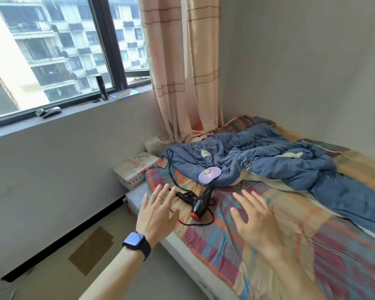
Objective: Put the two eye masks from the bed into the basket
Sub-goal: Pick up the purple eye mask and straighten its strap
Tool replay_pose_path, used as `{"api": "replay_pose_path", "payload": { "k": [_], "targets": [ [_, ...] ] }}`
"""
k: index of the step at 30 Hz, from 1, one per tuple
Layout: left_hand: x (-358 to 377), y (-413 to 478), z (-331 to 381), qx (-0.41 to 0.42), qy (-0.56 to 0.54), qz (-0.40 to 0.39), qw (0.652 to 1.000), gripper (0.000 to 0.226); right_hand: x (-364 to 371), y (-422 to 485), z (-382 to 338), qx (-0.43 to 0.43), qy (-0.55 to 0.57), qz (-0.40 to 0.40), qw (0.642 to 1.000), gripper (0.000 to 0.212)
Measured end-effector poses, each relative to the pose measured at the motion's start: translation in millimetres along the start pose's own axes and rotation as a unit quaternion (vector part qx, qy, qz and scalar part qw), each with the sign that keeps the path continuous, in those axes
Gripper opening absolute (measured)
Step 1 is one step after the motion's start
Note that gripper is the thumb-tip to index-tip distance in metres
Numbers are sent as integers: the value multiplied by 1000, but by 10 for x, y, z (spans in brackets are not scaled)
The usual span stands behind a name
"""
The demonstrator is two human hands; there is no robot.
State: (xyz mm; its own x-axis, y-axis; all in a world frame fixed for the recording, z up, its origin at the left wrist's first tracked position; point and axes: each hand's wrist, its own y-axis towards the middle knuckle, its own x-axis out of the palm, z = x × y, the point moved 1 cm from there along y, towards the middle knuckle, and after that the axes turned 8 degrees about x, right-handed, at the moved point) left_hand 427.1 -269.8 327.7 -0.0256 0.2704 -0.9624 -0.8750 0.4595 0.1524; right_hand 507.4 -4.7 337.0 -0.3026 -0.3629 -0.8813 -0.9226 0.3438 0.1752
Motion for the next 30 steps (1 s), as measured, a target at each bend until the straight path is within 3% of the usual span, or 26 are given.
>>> {"api": "replay_pose_path", "payload": {
  "k": [7, 18, 26, 30],
  "targets": [
    [222, 1228, -489, -3, 14, -15, 1000, 68, 725, 1152, -65, 5, 21, -21, 1000, 56],
    [935, 2666, -1221, -24, 7, -127, 992, 68, 1898, 2708, 73, 79, 15, -166, 983, 57],
    [2087, 3854, -1729, 38, -25, -264, 964, 70, 2866, 3460, 258, 215, -33, -282, 935, 62],
    [2851, 4439, -1993, 84, -27, -341, 936, 72, 3344, 3798, 371, 335, -9, -303, 892, 71]
  ]
}}
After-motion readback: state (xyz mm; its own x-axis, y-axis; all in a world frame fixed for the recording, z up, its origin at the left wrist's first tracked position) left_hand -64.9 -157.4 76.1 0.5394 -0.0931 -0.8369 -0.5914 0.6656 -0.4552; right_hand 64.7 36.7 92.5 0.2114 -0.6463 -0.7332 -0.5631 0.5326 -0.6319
